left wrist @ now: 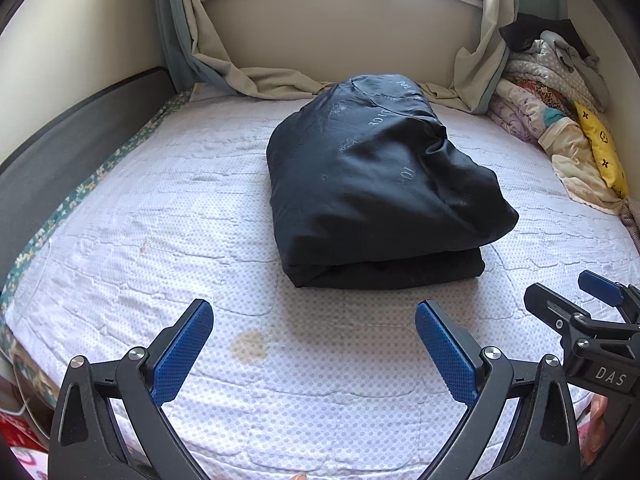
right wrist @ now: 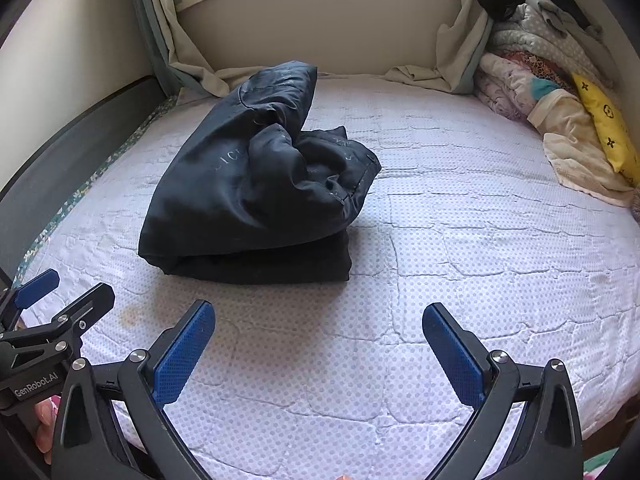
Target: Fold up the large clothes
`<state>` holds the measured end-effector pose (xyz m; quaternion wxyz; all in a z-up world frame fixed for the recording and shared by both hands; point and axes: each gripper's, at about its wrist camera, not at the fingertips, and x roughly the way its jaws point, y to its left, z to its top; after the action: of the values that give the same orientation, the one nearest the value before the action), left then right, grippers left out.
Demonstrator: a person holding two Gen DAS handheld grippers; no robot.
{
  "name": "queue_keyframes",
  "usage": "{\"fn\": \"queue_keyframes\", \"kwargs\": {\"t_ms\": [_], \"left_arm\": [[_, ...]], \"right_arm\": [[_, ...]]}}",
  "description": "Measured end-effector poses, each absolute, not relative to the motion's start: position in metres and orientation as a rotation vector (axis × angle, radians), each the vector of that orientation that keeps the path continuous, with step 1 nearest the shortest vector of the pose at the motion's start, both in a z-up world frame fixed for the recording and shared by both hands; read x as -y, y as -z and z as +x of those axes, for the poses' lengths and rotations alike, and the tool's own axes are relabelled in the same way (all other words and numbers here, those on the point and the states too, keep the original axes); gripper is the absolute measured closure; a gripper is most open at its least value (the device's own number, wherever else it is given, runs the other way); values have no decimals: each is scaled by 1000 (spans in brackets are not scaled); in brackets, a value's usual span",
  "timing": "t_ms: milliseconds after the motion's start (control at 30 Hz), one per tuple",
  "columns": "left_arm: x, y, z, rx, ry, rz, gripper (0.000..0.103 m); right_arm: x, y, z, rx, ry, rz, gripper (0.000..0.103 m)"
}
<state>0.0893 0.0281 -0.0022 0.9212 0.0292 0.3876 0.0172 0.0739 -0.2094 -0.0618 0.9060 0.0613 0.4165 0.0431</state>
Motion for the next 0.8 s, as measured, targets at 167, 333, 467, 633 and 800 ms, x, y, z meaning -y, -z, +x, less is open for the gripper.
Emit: {"fn": "queue_keyframes", "kwargs": {"t_ms": [167, 333, 467, 633, 800], "left_arm": [[-26, 4, 92, -803, -32, 65, 1], [-23, 4, 92, -796, -38, 76, 1], [-22, 4, 92, -796, -39, 84, 1], [-22, 4, 93, -793, -45, 91, 1], [-21, 4, 93, -793, -46, 95, 1]], "right_arm": [[209, 63, 73, -863, -90, 129, 0], [210, 63, 72, -859, -85, 128, 0], [211, 63, 72, -858, -86, 132, 0], [211, 64, 72, -862, -91, 133, 0], [211, 63, 71, -858, -94, 135, 0]]}}
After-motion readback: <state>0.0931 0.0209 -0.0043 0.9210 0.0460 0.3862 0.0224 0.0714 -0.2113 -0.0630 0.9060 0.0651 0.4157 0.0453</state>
